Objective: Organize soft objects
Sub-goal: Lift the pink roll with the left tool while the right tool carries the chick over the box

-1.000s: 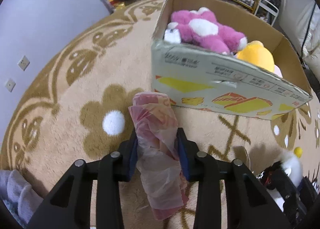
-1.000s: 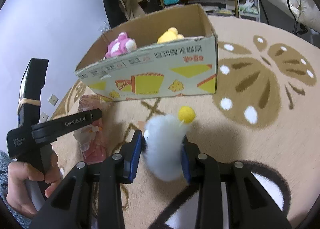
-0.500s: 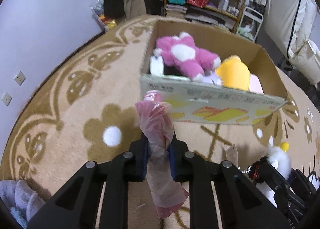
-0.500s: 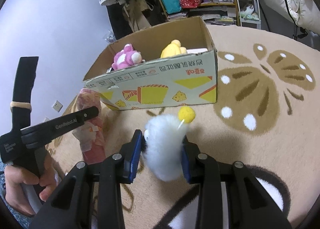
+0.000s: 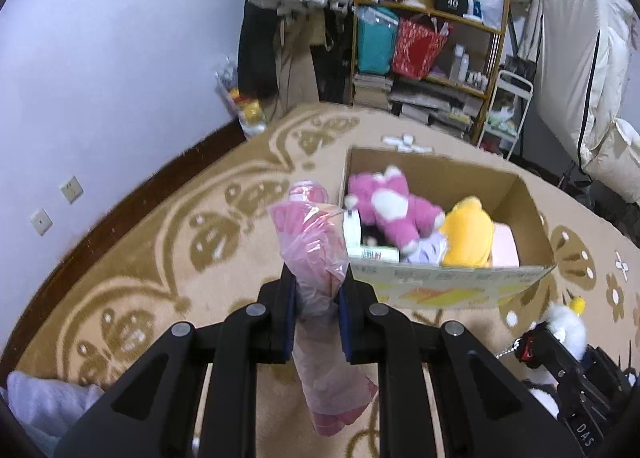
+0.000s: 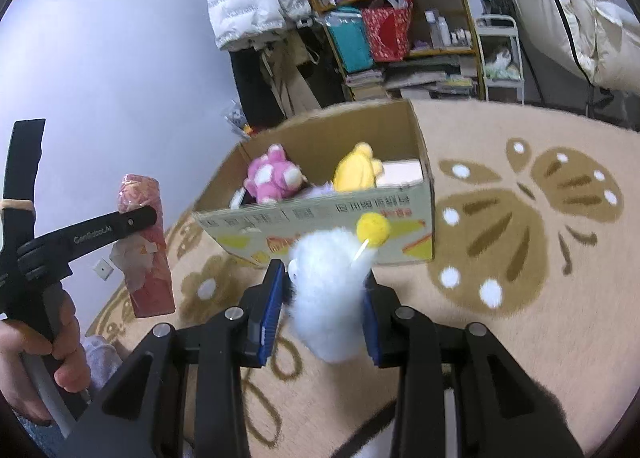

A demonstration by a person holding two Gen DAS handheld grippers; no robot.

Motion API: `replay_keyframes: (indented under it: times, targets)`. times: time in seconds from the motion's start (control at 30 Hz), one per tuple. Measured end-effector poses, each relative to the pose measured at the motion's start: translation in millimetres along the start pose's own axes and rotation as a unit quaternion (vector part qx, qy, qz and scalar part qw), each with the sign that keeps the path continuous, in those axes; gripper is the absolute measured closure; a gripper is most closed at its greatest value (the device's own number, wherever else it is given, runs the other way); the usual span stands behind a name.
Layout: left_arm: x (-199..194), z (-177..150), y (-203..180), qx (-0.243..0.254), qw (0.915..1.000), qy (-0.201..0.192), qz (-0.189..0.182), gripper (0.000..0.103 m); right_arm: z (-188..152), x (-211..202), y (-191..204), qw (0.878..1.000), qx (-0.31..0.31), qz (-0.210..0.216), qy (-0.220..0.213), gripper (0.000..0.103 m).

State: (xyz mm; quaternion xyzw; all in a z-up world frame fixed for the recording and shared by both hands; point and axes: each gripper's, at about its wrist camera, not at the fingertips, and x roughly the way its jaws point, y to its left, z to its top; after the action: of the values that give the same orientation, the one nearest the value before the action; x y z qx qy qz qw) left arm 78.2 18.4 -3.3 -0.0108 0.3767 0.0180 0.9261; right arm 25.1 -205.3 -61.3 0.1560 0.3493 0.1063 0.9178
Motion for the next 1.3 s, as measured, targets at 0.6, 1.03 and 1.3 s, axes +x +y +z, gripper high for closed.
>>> replay_keyframes:
  times: [0.6,1.03,1.3]
  targets:
    - [-18,85,-34,0.05,0.9952,-0.084,-0.006,0.087,61,-12,25,0.995,-0.071,0.007,-0.067,0.066]
    - [8,110,-38,0.052,0.9951,-0.084,-0.015,0.087,119,11,27,0.991,-0.097,-0.009,-0.086,0.066]
    - [53,97,-42,0.049,0.9977,-0.035,-0.03,0.086,121,43,15,0.994,-0.086,-0.018,-0.063,0.065]
